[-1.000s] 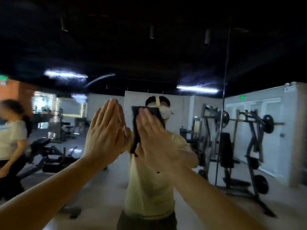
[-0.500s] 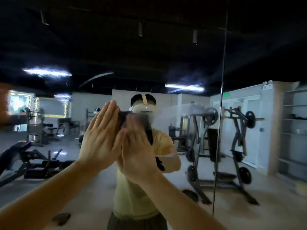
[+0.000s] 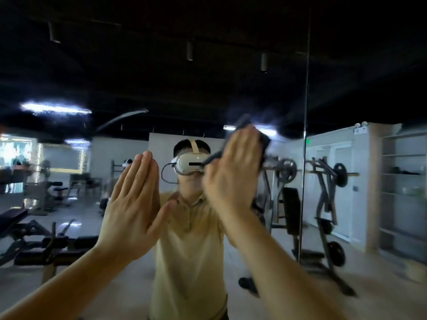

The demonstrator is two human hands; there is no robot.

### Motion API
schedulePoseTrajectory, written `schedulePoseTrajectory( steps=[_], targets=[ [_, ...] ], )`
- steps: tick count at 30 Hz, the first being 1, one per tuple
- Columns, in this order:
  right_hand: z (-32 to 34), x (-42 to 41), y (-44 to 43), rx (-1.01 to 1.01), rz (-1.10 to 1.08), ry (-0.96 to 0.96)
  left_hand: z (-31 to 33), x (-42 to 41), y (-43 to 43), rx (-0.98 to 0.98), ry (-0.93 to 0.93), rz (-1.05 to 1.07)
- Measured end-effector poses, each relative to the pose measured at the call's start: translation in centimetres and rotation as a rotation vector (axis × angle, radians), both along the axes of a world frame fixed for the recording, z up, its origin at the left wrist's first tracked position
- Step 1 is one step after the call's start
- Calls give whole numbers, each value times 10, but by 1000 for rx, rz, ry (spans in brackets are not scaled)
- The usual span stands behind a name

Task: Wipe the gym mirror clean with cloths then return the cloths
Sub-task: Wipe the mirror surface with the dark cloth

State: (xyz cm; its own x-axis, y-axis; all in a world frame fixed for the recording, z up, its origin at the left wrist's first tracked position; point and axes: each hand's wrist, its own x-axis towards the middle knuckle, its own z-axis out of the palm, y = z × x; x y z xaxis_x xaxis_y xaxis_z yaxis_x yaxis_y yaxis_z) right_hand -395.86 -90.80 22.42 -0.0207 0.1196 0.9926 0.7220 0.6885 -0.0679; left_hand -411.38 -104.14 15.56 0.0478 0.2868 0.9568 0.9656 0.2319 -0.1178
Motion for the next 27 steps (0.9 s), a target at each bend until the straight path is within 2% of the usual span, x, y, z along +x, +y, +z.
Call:
schedulePoseTrajectory(
  steps=[2, 4, 6, 9, 12, 15, 17, 20, 22, 24, 25, 27],
  targets=[
    [-22, -45, -25, 190, 28, -260, 3, -5, -3, -2, -6, -38],
    [-39, -51, -35, 294, 56, -513, 4, -3, -5, 5, -27, -80],
    [-37, -24, -20, 346, 26, -603, 4, 2, -5, -6, -60, -78],
    [-11, 40, 22, 249, -82, -404, 2, 8, -6, -21, -82, -45],
    [22, 95, 56, 10, -115, -141, 2, 9, -9, -30, -63, -24],
    [43, 79, 45, -173, -47, 161, 1, 10, -11, -35, -39, -28],
    [43, 37, 17, -150, -21, 183, 1, 8, -12, -45, -33, -66],
    [20, -37, -27, 87, 69, -67, 7, -1, -19, -22, -93, -175],
    [-2, -68, -52, 193, 125, -353, 11, -4, -24, 101, -130, -244],
    [-19, -65, -53, 300, 131, -613, 14, -6, -26, 209, -151, -260],
    [-21, -52, -44, 344, 120, -687, 15, -7, -25, 217, -141, -237],
    [-19, -12, -16, 341, 82, -675, 15, -10, -23, 160, -102, -122]
  ],
)
